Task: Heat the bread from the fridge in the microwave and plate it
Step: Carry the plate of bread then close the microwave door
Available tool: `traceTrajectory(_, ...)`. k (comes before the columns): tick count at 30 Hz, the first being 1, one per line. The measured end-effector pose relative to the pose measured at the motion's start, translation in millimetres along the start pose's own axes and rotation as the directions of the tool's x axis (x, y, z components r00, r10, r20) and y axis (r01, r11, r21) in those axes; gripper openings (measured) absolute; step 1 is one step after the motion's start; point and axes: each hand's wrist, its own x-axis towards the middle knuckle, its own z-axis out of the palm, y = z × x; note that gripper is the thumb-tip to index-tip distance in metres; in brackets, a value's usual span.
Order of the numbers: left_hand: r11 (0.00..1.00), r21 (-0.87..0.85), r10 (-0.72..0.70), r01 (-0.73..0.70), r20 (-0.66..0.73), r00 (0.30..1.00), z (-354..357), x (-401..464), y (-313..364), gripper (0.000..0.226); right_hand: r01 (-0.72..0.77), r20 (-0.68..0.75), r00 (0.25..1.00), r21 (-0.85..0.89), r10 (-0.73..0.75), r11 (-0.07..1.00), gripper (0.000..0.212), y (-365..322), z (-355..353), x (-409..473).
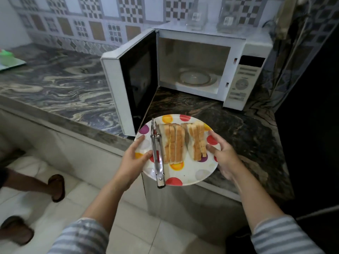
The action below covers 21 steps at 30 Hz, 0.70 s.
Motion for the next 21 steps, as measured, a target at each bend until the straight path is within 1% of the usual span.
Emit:
traceTrajectory(3, 1.000, -0.006, 0.013, -0.013, -0.023, 1.000, -41, -36, -15, 0.054, -0.003, 0.043, 0.999, -0.012, 0.004, 1.000, 0.053, 11, 28, -43)
traceTrajectory(7, 0.999, 0.011, 0.039, -0.039, -0.033, 0.999, -98, -88, -27, 0.059, 0.021, 0.071, 0.997, -0.024, -0.019, 0.999, 0.053, 28, 71, -100)
traceTrajectory(11, 0.998, 0.025, 0.067, -0.065, -0.094, 0.993, -159, -141, -33, 0.060, 0.009, 0.152, 0.988, -0.028, -0.005, 1.000, 0.055, 50, 118, -147)
traceTrajectory(13, 0.996, 0.054, 0.076, -0.070, -0.109, 0.991, -178, -157, -35, 0.061, 0.004, 0.170, 0.985, -0.017, -0.001, 1.000, 0.055, 59, 134, -161)
traceTrajectory(16, 0.996, 0.077, 0.054, -0.042, -0.157, 0.986, -217, -180, -42, 0.063, 0.014, 0.200, 0.980, -0.042, -0.005, 0.999, 0.055, 70, 170, -179)
traceTrajectory(21, 0.994, 0.111, 0.046, -0.020, -0.239, 0.970, -269, -187, -50, 0.066, 0.028, 0.283, 0.959, -0.061, -0.010, 0.998, 0.055, 71, 224, -184)
